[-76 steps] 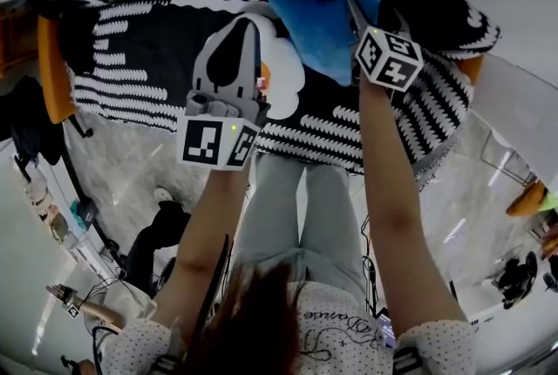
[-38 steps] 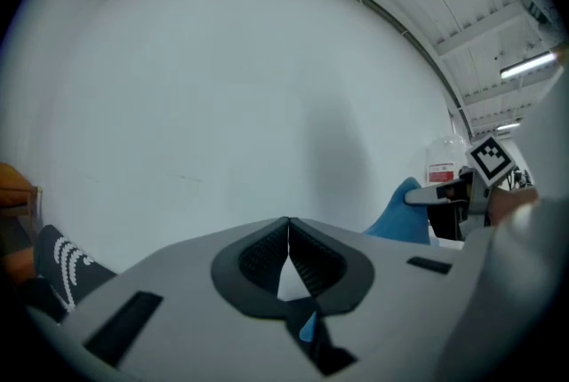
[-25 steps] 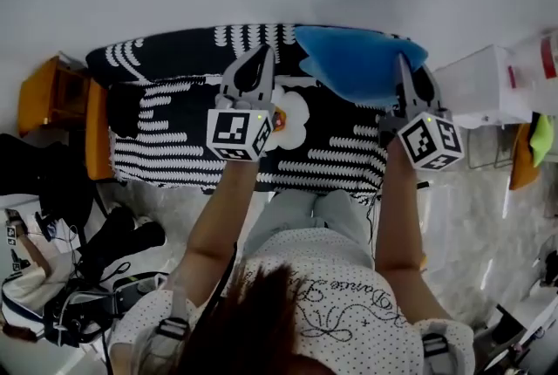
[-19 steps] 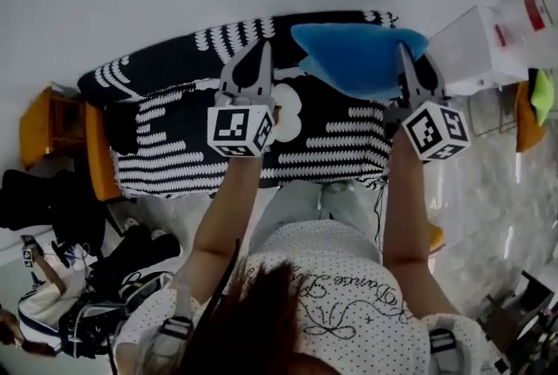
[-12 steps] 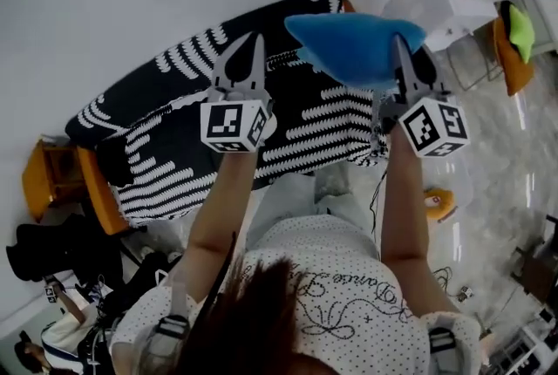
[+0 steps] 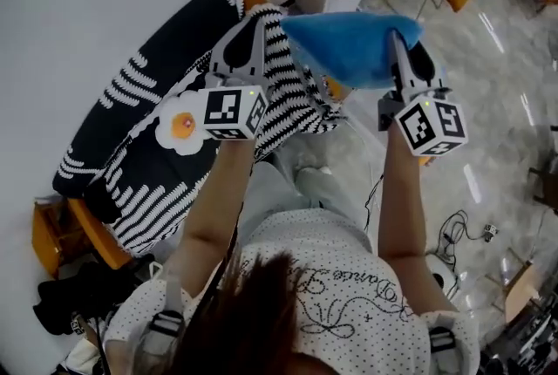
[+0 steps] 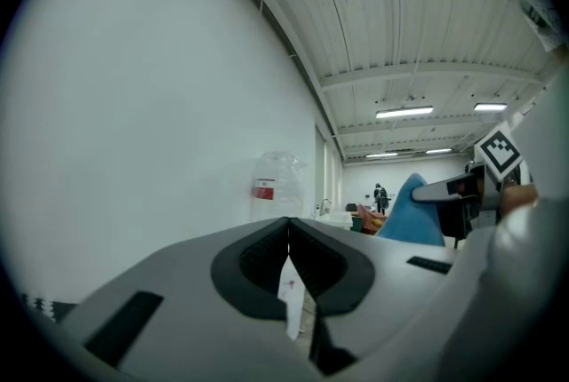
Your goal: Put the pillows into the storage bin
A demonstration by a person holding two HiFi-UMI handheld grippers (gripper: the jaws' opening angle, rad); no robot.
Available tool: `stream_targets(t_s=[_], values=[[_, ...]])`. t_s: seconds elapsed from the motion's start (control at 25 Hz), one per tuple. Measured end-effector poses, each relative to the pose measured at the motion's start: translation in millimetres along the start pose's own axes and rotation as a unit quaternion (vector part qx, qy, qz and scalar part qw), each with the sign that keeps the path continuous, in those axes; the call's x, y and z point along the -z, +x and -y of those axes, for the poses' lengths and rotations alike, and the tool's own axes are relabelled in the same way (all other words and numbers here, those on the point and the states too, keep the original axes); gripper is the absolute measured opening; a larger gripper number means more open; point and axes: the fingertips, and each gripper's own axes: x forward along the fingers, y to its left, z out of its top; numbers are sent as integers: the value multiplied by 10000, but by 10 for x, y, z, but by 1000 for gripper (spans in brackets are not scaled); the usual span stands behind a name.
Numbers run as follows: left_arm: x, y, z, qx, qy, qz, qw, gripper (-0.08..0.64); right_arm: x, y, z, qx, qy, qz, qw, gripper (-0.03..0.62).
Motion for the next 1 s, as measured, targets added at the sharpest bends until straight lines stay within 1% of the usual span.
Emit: stream_targets(t_s=[0.16,0.32,0.4,0.56,0.76,0.88,1.0], values=[[53,199,909,454,-94,-30,9989,3,-174,-736,649,462,2,150,9988,104],[74,406,1727,977,-106,-29,9952,3,-344,-1372,1224,942,-21,312,9951,104],[104,512,2053,1261,-96,-63,9919,3,-370,-1636,1453,1226,21,403,9916,104],[206,690,2624,1835,-73,-191,9828,3,-342,-2124,1806,1804,170,527,9820,104],[398,1111,3262,2455,86,-247,9690,3,-255,-2426,2288,2350,285,535,9701,104],[484,1425,3581,2762,-47,-272,9607,3,-261,-2512,2623,2641,319,530,9625,104],[575,1765,3799,2973,-179,-335,9540,3,-244,-2496,2960,2895,367,447,9554,104]])
